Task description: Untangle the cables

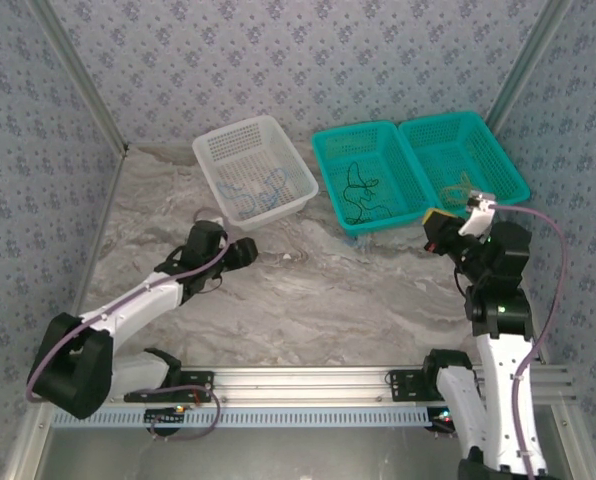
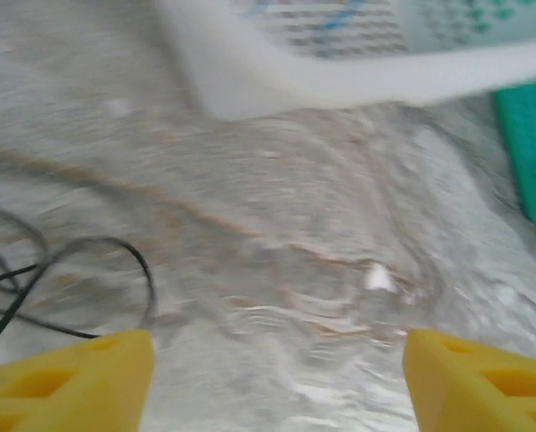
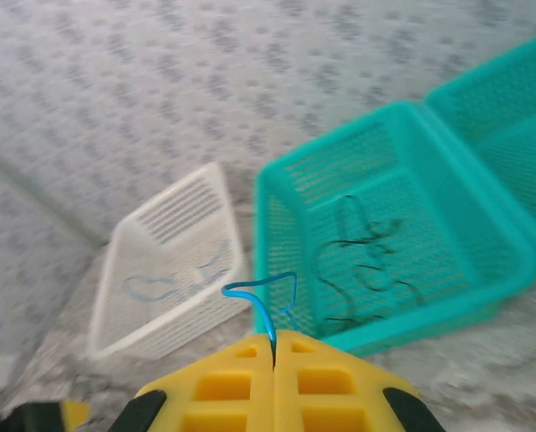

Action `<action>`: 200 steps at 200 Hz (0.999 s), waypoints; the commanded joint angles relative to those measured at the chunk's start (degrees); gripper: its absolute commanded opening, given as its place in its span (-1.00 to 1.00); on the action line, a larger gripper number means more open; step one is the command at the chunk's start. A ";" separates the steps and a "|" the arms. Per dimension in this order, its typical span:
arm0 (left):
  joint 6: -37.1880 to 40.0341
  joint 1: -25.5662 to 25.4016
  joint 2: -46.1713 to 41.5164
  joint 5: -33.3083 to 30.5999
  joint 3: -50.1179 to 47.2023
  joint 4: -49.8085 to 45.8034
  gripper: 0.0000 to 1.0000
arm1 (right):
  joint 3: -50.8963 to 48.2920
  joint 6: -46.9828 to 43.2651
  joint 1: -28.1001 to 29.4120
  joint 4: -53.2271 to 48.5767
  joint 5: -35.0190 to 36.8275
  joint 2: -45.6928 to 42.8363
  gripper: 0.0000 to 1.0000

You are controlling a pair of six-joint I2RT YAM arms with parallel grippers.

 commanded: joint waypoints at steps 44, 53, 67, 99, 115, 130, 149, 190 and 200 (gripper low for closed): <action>14.72 -3.92 0.17 19.27 1.43 13.08 0.98 | 7.24 -4.80 15.35 6.62 -1.50 7.01 -1.00; 16.44 -4.93 0.01 20.61 1.00 14.86 0.99 | 7.77 -5.14 16.80 7.04 -1.05 7.96 -1.00; 18.72 -6.37 -0.06 22.14 0.14 17.88 0.98 | 8.61 -5.69 18.66 7.22 -0.37 9.23 -1.00; 18.24 -9.34 0.87 25.07 -3.81 31.39 0.94 | 10.09 -4.15 21.63 7.75 1.78 10.93 -1.00; 17.40 -10.87 2.39 25.50 -4.04 35.17 0.86 | 10.09 -2.84 22.71 9.07 1.72 11.24 -1.00; 16.87 -12.07 4.23 25.45 -2.94 35.30 0.80 | 10.17 -2.51 23.68 10.10 1.79 11.51 -1.00; 14.84 -12.60 6.94 25.37 -1.97 36.50 0.75 | 10.52 -2.58 24.88 10.87 2.55 12.03 -1.00; 10.10 -12.68 13.19 18.71 -1.16 40.64 0.57 | 10.73 -0.76 27.18 14.59 2.78 14.12 -1.00; 9.54 -12.75 14.69 18.27 -1.16 42.28 0.56 | 10.88 -0.50 27.91 15.26 2.86 14.74 -1.00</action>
